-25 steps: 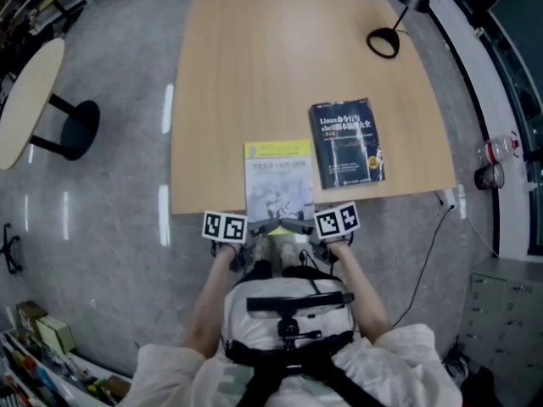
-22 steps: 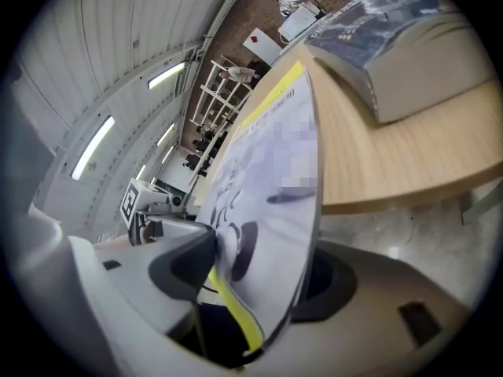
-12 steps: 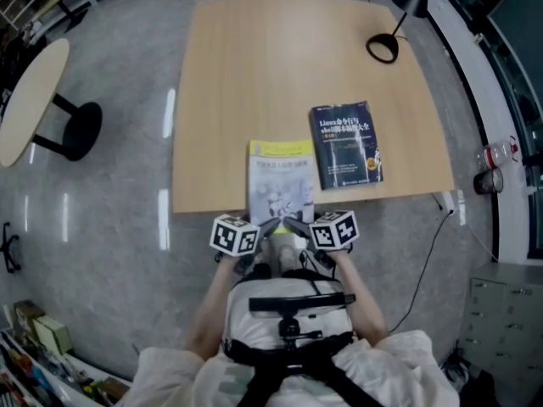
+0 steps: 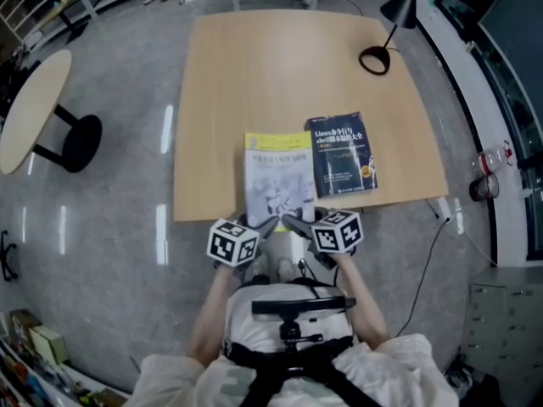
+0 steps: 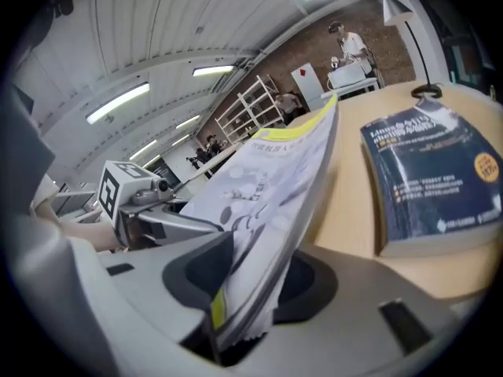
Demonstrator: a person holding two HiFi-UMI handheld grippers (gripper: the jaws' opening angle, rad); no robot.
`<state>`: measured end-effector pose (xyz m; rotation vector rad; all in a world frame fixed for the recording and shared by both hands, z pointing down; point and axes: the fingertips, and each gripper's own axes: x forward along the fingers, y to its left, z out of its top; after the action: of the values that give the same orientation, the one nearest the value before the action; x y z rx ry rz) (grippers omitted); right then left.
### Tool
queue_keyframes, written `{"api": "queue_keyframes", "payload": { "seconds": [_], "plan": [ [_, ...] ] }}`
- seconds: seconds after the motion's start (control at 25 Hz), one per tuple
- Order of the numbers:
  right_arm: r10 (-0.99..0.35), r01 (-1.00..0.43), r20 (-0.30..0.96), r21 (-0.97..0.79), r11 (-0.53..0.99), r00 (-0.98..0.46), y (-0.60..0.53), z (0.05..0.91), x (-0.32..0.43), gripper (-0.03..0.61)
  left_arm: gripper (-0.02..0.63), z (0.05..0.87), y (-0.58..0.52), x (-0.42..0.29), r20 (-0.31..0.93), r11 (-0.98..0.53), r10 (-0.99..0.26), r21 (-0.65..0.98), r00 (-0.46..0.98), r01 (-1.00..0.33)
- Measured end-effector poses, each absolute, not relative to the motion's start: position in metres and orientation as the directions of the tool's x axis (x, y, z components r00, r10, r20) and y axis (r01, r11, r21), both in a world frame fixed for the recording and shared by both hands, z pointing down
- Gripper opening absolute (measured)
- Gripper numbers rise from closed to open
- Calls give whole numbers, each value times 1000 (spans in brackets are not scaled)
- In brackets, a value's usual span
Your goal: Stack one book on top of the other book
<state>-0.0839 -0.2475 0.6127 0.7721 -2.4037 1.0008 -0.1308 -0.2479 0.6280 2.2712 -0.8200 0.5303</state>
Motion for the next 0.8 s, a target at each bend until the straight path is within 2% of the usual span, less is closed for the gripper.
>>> {"api": "queue_keyframes", "payload": {
  "seconds": [0.32, 0.8],
  "plan": [
    [-391, -654, 548, -444, 613, -739, -289, 589, -60, 150, 183, 604, -289, -106, 553, -609, -445, 390, 705, -691],
    [-320, -625, 593, -425, 655, -739, -337, 607, 107, 155, 183, 620, -333, 59, 591, -533, -467, 405, 658, -743]
  ]
}}
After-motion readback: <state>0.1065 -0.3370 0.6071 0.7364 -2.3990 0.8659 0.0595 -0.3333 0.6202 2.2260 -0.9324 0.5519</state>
